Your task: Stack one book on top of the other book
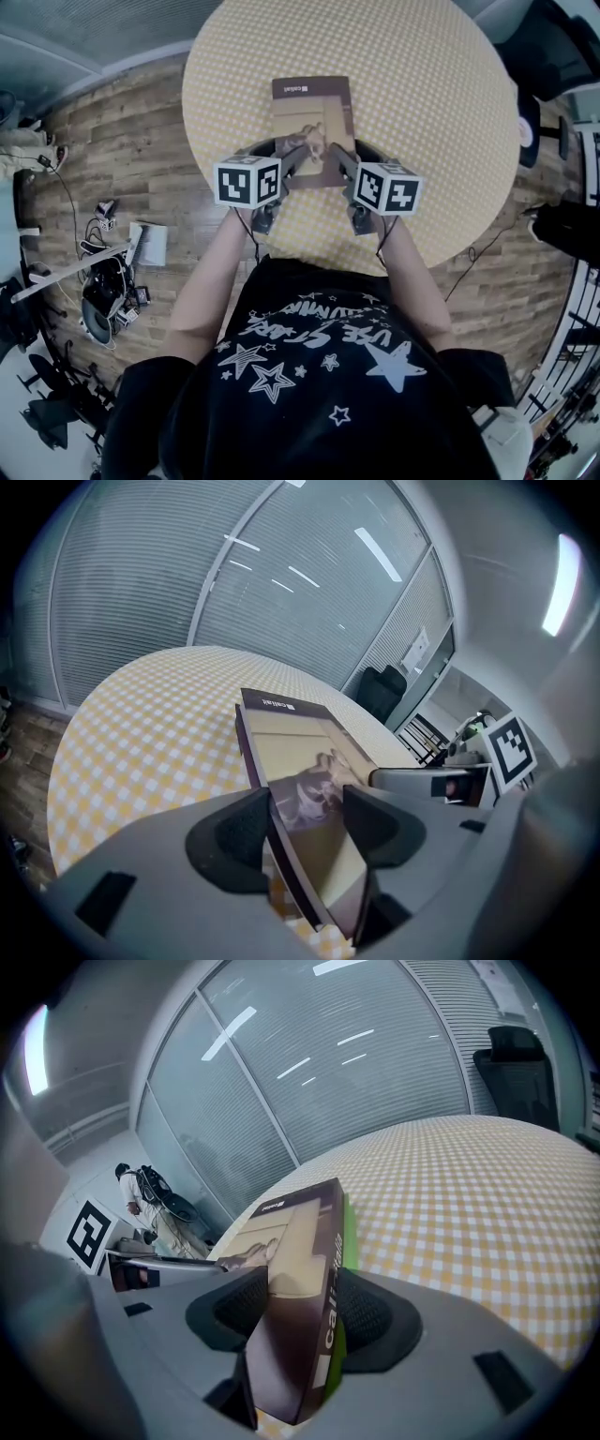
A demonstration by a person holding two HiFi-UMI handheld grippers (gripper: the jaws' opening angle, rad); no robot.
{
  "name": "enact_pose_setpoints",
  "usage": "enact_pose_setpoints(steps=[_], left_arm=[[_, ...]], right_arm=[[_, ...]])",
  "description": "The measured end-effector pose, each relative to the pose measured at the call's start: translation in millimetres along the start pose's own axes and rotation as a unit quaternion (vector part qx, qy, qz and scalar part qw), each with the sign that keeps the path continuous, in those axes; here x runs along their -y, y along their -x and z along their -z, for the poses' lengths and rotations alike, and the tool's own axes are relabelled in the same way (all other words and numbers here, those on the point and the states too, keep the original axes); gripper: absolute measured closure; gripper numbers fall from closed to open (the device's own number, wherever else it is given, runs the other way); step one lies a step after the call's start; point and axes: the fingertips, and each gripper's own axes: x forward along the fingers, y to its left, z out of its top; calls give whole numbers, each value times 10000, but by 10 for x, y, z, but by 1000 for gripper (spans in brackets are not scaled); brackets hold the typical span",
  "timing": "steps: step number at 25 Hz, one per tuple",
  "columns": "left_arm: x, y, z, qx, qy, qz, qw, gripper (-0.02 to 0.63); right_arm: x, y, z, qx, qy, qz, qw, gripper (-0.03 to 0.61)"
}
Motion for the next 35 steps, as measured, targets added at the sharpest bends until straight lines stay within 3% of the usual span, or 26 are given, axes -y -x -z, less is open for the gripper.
enact_pose_setpoints(steps=[8, 13, 21, 28, 32, 35], left_arm=[[-23, 7, -30, 141, -144, -71, 9998, 364], [-24, 92, -92, 243, -468, -124, 9985, 365], [153, 311, -303, 684, -815, -118, 9943, 365], [636, 507, -382, 1054, -1142, 113, 9878, 394], [824, 651, -419, 1315, -1183, -5, 9842, 420], [1039, 775, -401, 1494, -1322, -124, 9798, 474]], right_arm=[[-4, -28, -26, 39, 311, -6, 9995, 339], [7, 4, -52, 45, 631, 165, 9979, 337], [-34, 333, -327, 676, 677, 320, 9949, 337], [-226, 724, -515, 1141, 780, 2, 9904, 341], [-290, 952, -525, 1313, 882, -202, 9872, 348], [-277, 1183, -504, 1507, 856, -320, 9843, 409]])
